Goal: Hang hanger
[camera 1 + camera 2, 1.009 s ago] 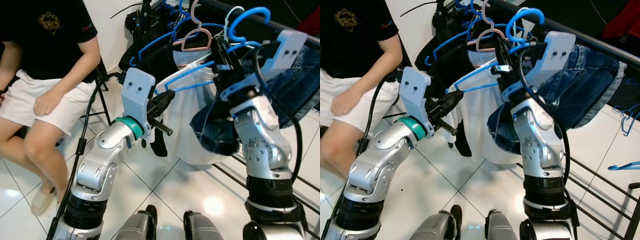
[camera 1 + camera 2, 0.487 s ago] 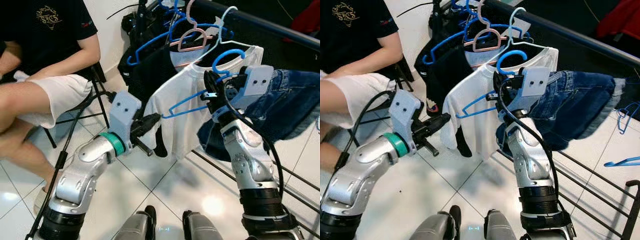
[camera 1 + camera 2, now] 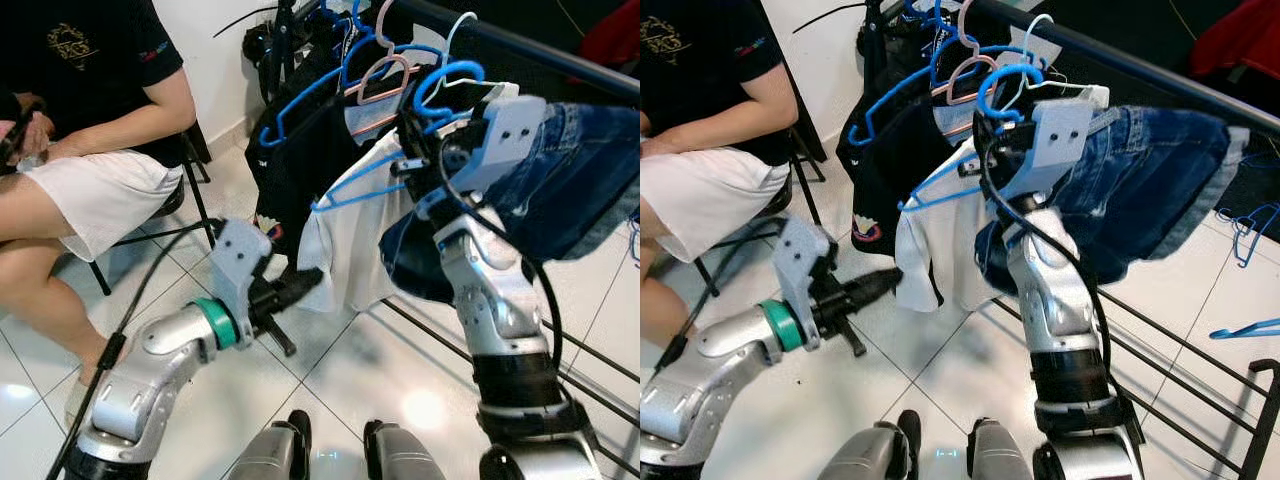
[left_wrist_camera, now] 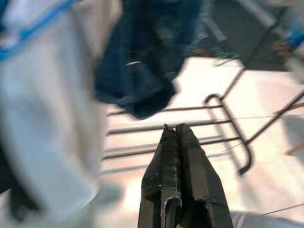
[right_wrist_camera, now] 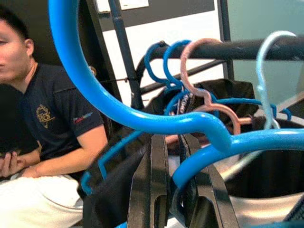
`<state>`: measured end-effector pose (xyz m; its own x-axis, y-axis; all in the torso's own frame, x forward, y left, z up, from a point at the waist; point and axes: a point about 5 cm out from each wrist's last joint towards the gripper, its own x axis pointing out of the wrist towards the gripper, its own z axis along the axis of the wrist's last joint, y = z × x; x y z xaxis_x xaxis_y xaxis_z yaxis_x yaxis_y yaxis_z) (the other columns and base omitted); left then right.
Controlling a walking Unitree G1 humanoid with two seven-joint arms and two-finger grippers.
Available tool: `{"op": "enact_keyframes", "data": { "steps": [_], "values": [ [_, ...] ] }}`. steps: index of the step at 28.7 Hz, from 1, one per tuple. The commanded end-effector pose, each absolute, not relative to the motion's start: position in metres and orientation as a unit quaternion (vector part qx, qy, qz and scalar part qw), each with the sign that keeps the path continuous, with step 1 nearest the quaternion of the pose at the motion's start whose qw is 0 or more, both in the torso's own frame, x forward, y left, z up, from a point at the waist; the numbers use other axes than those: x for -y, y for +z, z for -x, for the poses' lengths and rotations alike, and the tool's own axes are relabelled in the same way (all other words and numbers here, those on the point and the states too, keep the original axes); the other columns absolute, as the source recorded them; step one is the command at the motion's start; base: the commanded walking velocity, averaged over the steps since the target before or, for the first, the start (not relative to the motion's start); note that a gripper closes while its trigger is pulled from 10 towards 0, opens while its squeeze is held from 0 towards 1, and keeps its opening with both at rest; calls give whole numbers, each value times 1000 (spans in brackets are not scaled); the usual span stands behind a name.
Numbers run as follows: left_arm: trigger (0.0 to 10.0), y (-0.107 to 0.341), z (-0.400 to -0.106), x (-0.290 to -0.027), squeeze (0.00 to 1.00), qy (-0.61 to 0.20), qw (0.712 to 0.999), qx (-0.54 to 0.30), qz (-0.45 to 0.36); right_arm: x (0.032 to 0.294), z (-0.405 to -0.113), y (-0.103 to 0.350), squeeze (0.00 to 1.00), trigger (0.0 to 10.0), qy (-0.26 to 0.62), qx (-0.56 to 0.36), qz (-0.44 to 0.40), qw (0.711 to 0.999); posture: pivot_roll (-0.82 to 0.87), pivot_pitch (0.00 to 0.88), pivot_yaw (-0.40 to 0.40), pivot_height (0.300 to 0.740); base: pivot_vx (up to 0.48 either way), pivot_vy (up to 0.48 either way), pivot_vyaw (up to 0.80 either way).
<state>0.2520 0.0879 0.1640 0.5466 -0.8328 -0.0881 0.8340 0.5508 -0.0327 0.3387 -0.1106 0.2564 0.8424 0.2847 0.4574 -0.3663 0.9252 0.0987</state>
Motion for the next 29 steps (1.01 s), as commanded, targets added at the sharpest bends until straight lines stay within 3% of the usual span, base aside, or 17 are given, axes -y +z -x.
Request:
{"op": "enact_keyframes", "data": {
  "steps": [1,6,8,16,26,29],
  "values": [
    [10000,164,-253,-79,0,-491,870,-40,-7,102,-339,264,0,10000,185,241,-87,949,-98,114,71,740,0,0,0],
    [10000,165,-255,-73,0,-496,867,-35,-4,99,-340,266,0,10000,187,245,-87,948,-98,114,71,740,0,0,0],
    [10000,166,-265,-42,0,-500,865,-6,-25,94,-345,275,0,10000,185,253,-88,945,-108,115,67,740,0,0,0],
    [10000,160,-270,-16,0,-504,862,-3,-49,92,-347,281,0,10000,182,258,-91,944,-109,115,70,740,0,0,0],
    [10000,162,-282,-30,0,-445,895,-22,-13,98,-337,292,0,10000,182,274,-105,939,-108,126,81,740,0,0,0],
    [10000,166,-283,-54,0,-436,900,-13,-22,106,-327,281,0,10000,192,260,-91,942,-98,134,81,740,0,0,0]
  ]
}}
